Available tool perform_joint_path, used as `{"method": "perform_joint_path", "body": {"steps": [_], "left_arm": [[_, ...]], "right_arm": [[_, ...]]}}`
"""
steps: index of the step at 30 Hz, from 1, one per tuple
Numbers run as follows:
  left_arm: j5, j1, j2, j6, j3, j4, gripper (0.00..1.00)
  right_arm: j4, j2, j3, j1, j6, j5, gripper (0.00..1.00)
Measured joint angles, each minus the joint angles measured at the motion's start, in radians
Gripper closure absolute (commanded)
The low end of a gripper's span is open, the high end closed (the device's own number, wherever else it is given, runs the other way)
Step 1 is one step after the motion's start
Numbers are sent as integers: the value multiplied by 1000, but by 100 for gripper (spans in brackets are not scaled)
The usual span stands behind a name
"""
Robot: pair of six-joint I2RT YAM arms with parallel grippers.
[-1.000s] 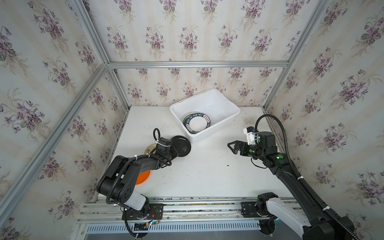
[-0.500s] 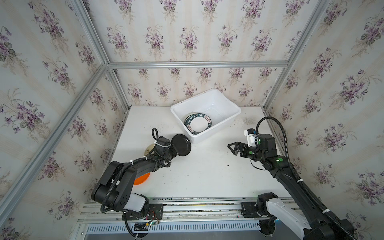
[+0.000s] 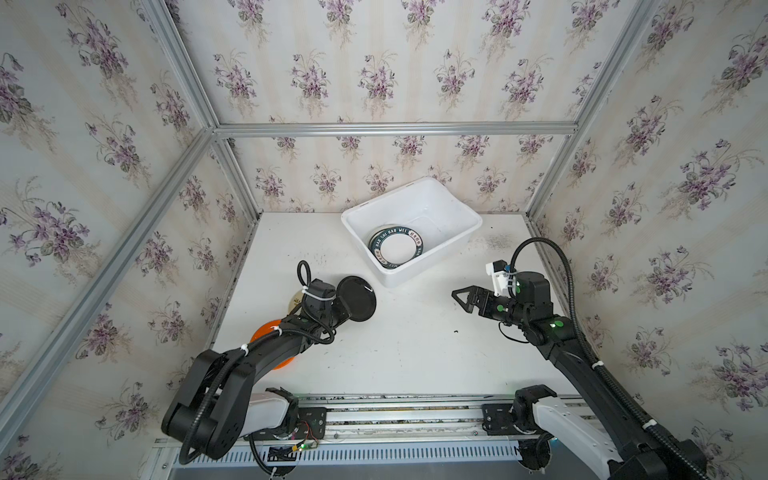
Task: Place the plates into the plastic bin on the countertop
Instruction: 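Tilt the black plate upright with the left gripper toward the right gripper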
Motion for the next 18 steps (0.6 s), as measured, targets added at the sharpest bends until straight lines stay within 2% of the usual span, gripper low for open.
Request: {"method": "perform_joint_path", "body": {"steps": [6, 12, 18], "left_arm": [[23, -49, -117, -26, -9, -46, 100], [44, -118, -187, -54, 22, -63, 100], [75, -145, -237, -54, 73, -120, 100]], "right_arm": [[43, 14, -31, 21, 66, -33, 2], [91, 47, -31, 63, 117, -59, 0], [140, 49, -39, 81, 153, -76, 3]]}}
